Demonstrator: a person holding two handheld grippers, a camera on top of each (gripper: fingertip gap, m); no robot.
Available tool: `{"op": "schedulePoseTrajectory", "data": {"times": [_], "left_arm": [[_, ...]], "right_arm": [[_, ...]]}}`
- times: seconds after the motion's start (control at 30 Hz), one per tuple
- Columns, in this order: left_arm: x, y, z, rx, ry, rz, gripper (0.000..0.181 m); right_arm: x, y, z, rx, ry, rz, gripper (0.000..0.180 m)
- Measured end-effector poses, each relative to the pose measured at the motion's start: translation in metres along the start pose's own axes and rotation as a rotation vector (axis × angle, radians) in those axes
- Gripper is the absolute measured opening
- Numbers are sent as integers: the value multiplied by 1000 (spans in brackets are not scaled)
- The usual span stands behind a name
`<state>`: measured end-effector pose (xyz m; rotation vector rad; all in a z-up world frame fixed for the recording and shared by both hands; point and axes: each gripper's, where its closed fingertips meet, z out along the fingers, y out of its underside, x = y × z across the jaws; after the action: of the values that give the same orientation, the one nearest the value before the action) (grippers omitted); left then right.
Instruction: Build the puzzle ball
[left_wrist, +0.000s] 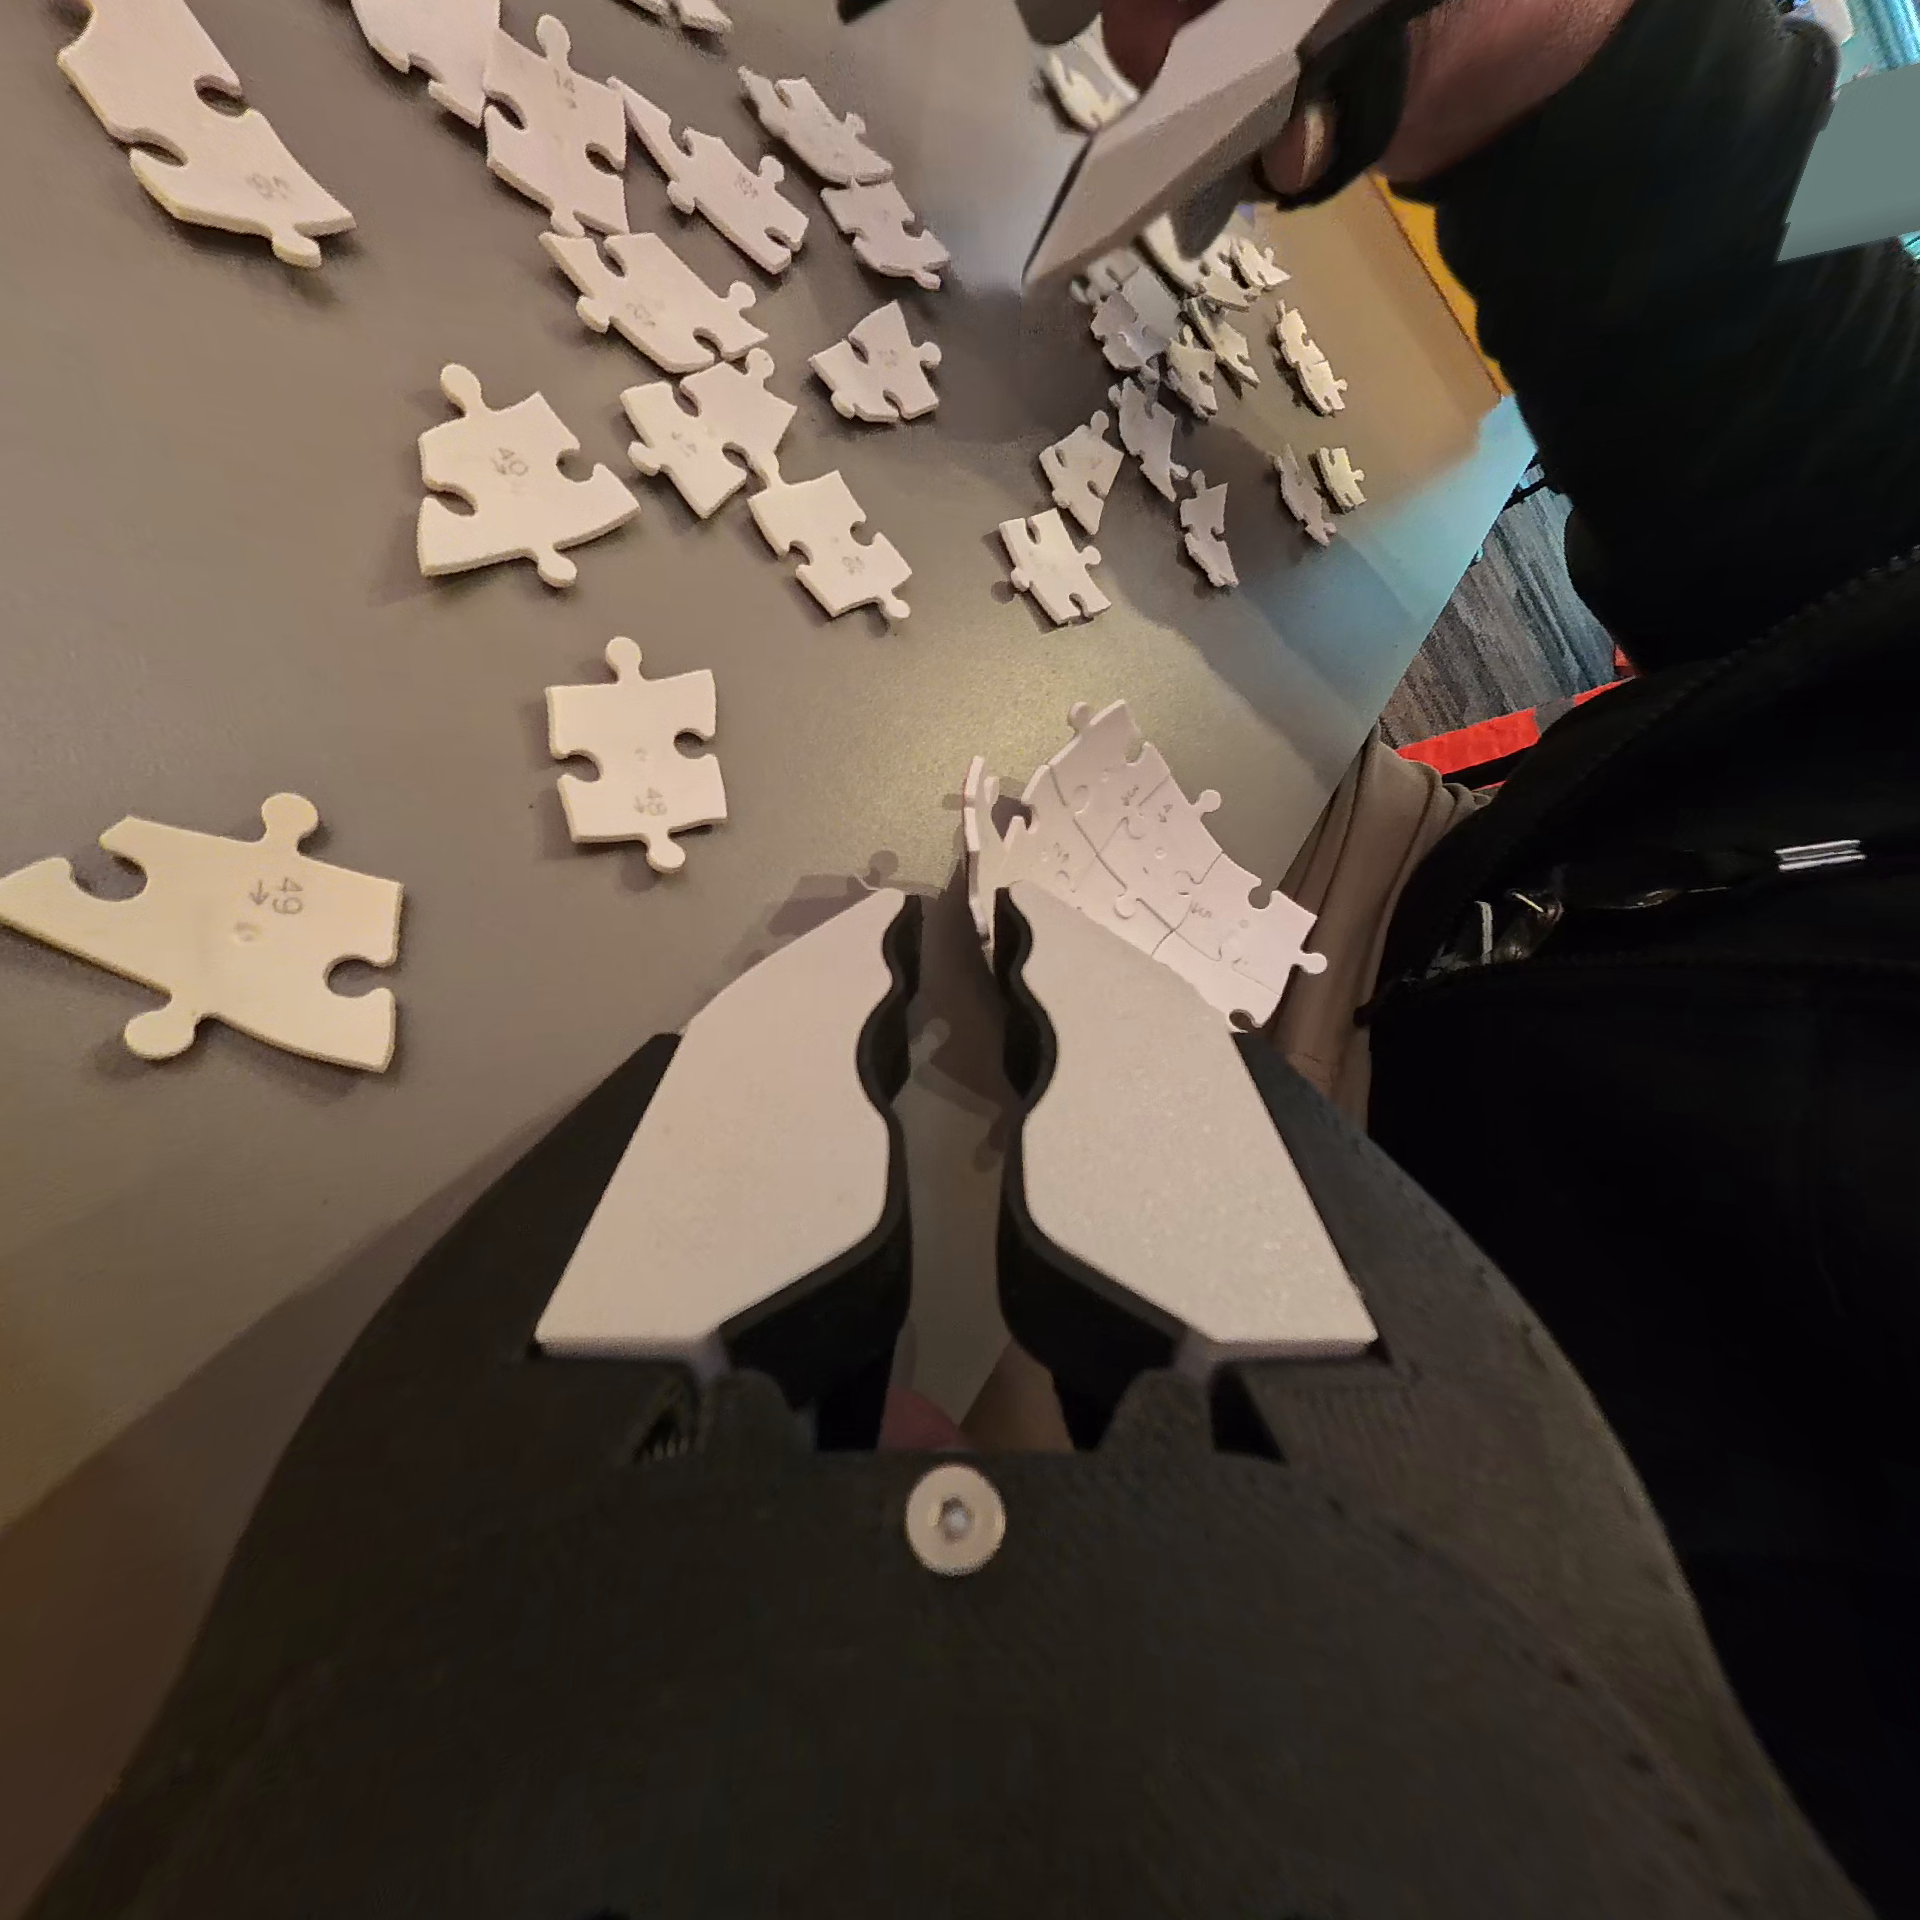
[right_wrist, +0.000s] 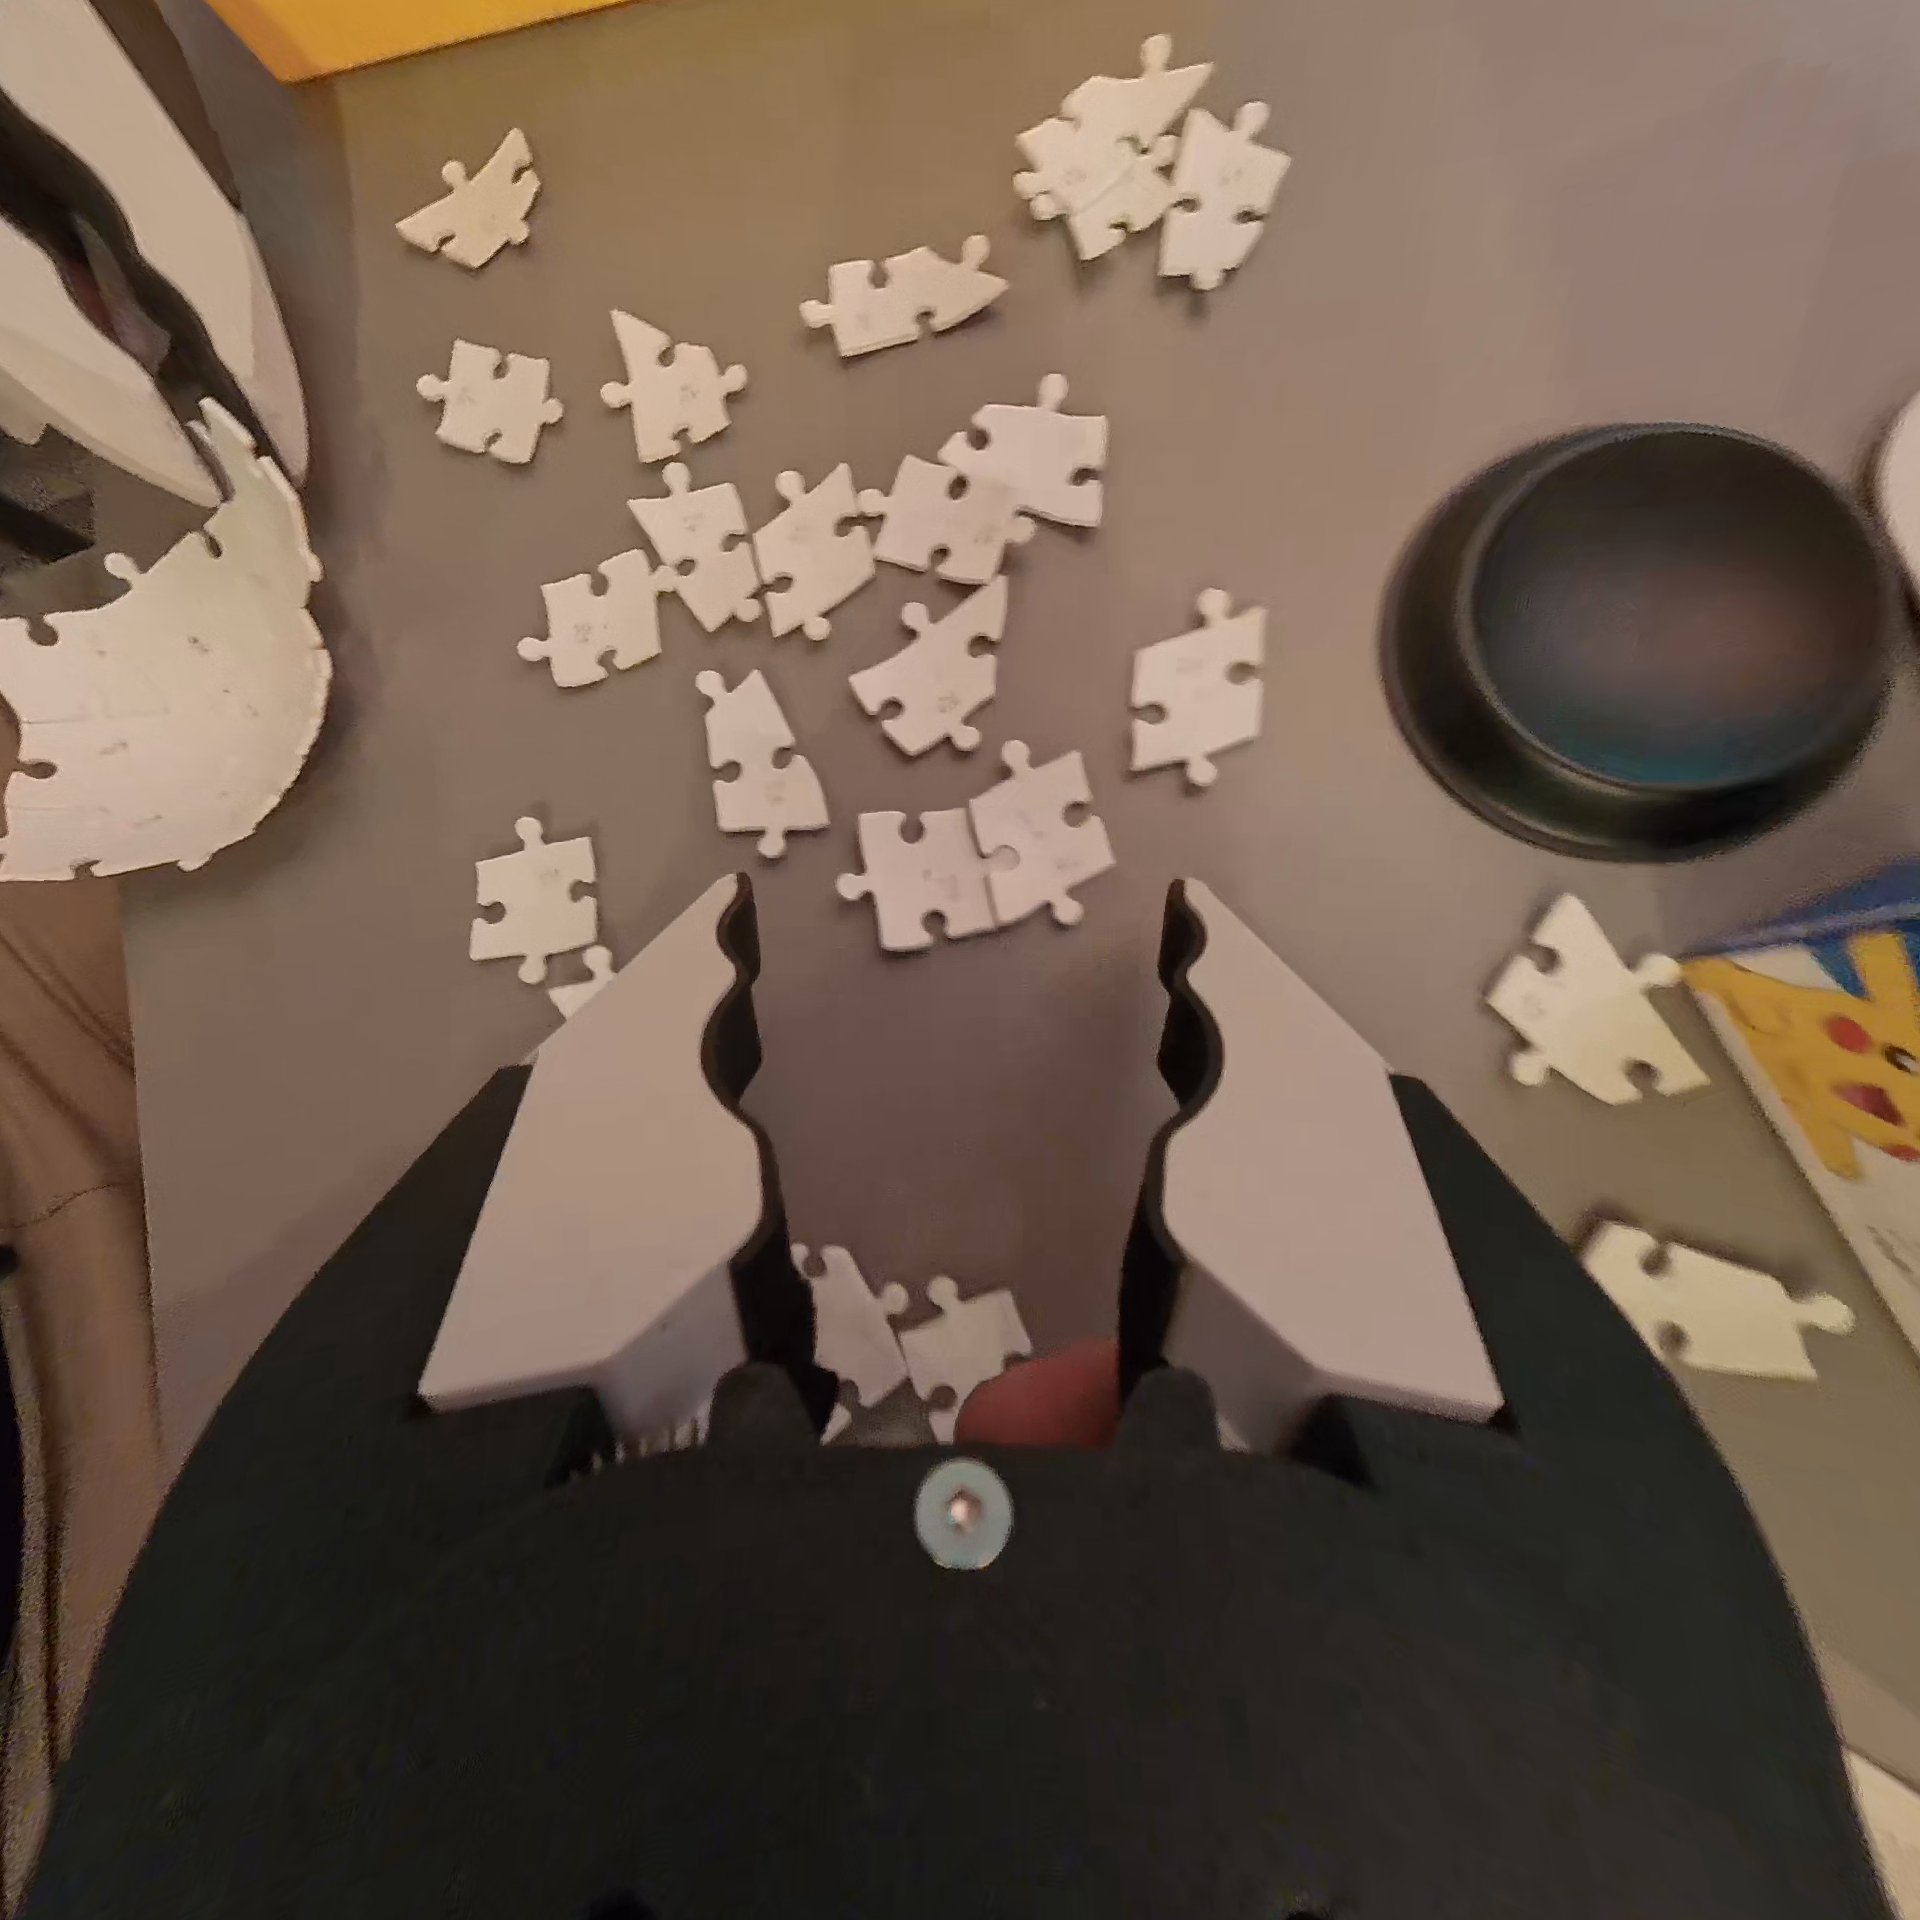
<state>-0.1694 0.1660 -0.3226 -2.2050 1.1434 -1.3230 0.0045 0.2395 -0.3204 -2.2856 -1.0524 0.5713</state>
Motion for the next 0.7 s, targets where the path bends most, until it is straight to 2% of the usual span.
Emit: {"op": "schedulePoseTrajectory", "data": {"times": [0.2, 0.3, 0.4, 0.57, 0.7], "left_arm": [[0, 0, 0, 1, 2, -1, 13], [0, 0, 0, 3, 1, -2, 13], [-1, -1, 0, 1, 1, -6, 13], [-1, -1, 0, 3, -6, -5, 13], [-1, -1, 0, 4, -5, -4, 13]], "right_arm": [[24, 10, -16, 5, 57, 34, 73], [32, 10, -22, 19, 79, 31, 65], [21, 1, -14, 53, 43, 16, 61], [10, 9, 14, -38, 54, -76, 54], [6, 10, 14, -61, 68, -101, 49]]}}
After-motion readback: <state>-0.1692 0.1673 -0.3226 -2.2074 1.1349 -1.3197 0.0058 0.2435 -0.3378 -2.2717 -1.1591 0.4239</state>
